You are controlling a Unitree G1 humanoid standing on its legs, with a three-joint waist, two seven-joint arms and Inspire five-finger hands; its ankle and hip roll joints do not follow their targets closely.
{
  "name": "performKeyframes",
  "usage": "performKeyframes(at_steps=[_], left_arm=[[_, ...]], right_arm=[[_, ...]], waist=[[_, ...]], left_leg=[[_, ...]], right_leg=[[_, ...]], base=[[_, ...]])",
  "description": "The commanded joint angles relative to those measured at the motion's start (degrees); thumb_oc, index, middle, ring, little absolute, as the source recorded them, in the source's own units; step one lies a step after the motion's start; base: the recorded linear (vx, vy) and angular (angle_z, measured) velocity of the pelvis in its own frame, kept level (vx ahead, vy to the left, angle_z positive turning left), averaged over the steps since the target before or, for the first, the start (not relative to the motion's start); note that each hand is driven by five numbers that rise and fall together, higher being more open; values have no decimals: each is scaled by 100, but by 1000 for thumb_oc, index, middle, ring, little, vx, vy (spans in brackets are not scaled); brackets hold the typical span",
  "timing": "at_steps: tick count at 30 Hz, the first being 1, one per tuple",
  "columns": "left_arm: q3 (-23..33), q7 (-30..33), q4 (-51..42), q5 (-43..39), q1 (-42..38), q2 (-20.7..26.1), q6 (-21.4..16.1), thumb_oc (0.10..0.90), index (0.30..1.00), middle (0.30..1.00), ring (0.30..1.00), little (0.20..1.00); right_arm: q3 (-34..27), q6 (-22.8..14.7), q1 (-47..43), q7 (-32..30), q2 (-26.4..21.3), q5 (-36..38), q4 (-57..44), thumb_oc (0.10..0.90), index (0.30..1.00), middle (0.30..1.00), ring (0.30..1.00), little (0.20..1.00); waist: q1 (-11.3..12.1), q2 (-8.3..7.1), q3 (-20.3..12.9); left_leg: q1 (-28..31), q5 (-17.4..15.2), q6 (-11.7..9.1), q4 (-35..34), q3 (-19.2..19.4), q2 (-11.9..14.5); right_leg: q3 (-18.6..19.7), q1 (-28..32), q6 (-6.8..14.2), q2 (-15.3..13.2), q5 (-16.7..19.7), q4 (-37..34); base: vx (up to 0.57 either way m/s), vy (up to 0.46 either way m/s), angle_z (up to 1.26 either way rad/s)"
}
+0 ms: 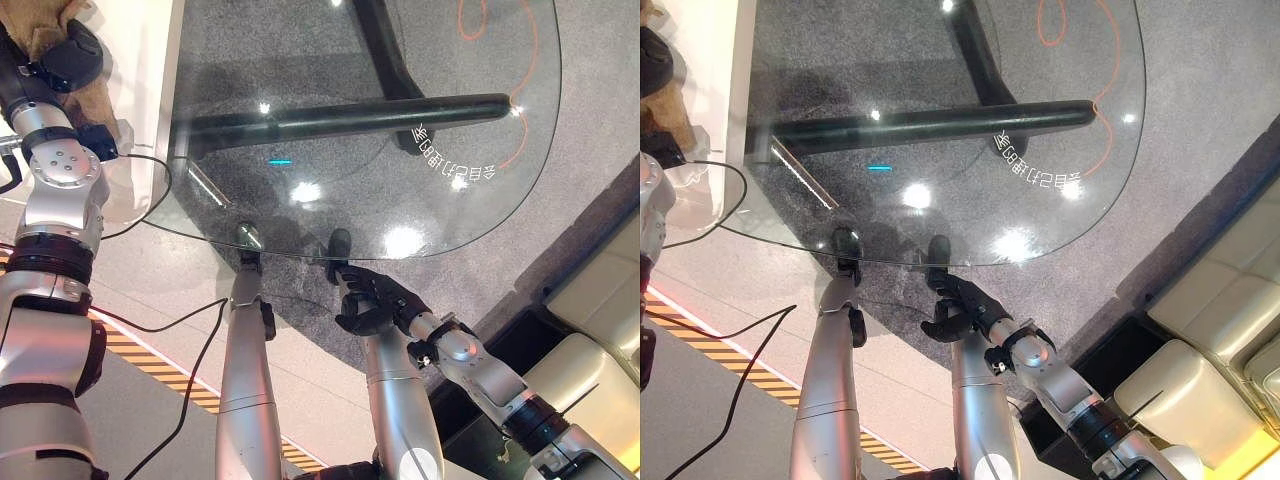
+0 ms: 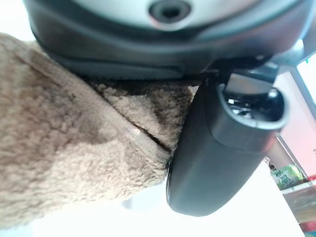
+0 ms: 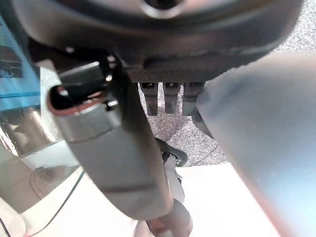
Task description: Wipe the table with a cloth and put it in the basket.
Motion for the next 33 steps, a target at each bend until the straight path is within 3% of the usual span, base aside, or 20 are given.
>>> performKeyframes(at_steps=[1,9,19,23,24,26,27,33], left_arm=[[92,27,53,-207,169,108,-85,800,900,900,900,900],[350,233,-58,50,487,238,-303,800,900,900,900,900],[691,435,-399,663,960,510,-229,800,900,900,900,900],[887,319,-539,682,1202,629,-215,800,900,900,900,900],[962,304,-582,699,1199,654,-218,800,900,900,900,900],[998,287,-611,714,1319,648,-236,800,900,900,900,900],[1076,264,-673,726,1338,661,-257,800,900,900,900,900],[1354,52,-862,765,1741,659,-326,800,900,900,900,900]], right_arm=[[402,159,775,-6,-159,103,177,800,900,900,900,900],[306,88,955,21,-153,6,197,800,900,900,900,900],[141,147,1110,59,-37,-62,307,800,900,900,900,900],[47,178,1187,65,29,-81,422,800,900,900,900,900],[4,183,1123,60,47,-86,458,800,900,900,900,900],[21,203,1177,57,77,-68,501,800,900,900,900,900],[-22,207,1128,38,99,-59,534,800,900,900,900,900],[-172,182,1154,119,229,-85,858,800,900,900,900,900]], waist=[[49,19,-113],[138,145,-113],[326,315,-113],[411,356,-113],[411,342,-113],[448,357,-113],[461,343,-113],[578,359,-113]], left_leg=[[273,-1087,385,570,777,-347],[672,-1058,396,403,769,-357],[1309,-1011,405,192,745,-380],[1624,-995,399,75,720,-409],[1542,-794,426,-5,775,-426],[1773,-962,402,0,705,-428],[1711,-783,424,-63,758,-438],[2205,-715,395,-272,669,-473]], right_leg=[[209,-17,160,403,824,-886],[202,320,130,381,711,-919],[122,919,90,308,550,-909],[70,1243,89,278,483,-942],[27,1180,45,246,646,-1024],[40,1399,84,267,467,-968],[-5,1362,37,243,608,-1037],[-60,1868,29,244,511,-1089]], base=[[0,0,0],[-3,-3,0],[-5,-7,0],[-45,-43,3],[-40,-50,3],[-35,-42,8],[-119,-77,8],[-62,-79,7]])
